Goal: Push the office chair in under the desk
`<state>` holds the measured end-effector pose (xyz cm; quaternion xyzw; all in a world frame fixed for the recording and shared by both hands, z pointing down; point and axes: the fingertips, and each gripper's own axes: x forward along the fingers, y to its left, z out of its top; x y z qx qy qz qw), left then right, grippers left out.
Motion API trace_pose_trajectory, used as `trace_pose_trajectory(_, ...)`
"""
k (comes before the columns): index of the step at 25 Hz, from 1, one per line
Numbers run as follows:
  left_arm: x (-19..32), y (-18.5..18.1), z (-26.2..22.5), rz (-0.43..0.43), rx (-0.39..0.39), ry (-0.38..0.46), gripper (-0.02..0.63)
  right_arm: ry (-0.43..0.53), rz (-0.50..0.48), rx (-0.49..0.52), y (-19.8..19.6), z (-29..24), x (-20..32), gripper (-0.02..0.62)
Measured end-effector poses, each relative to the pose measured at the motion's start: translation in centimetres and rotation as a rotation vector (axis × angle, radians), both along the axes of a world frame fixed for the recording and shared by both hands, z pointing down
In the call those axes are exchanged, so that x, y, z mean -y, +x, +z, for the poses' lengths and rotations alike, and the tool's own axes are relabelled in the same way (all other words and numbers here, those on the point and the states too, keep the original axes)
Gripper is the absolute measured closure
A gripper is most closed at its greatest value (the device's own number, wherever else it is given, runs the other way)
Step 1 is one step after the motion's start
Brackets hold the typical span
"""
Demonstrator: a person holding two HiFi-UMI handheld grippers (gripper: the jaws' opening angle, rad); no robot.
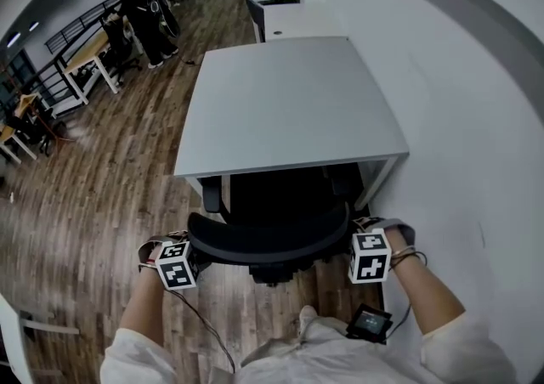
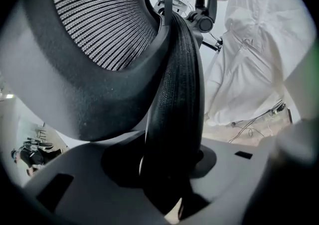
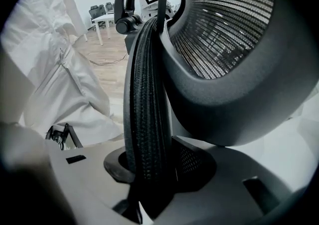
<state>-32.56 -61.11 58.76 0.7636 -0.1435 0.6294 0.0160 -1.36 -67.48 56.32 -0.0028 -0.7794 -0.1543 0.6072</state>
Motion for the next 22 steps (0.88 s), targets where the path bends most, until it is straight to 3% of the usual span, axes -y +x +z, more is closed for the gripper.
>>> trace_pose_trajectory(7,1.5,0.2,-0.4,-0.007,-0.005,0.022,0.453,0.004,-0.004,0.024,0.2,-0.4,1.3,0.449)
trace_pose_trajectory(22,11.9,1.8,-0.3,0.000,-0.001,0.042,0.453,0.013,0.008,0.003,2.4,0.6,11.4,0.449)
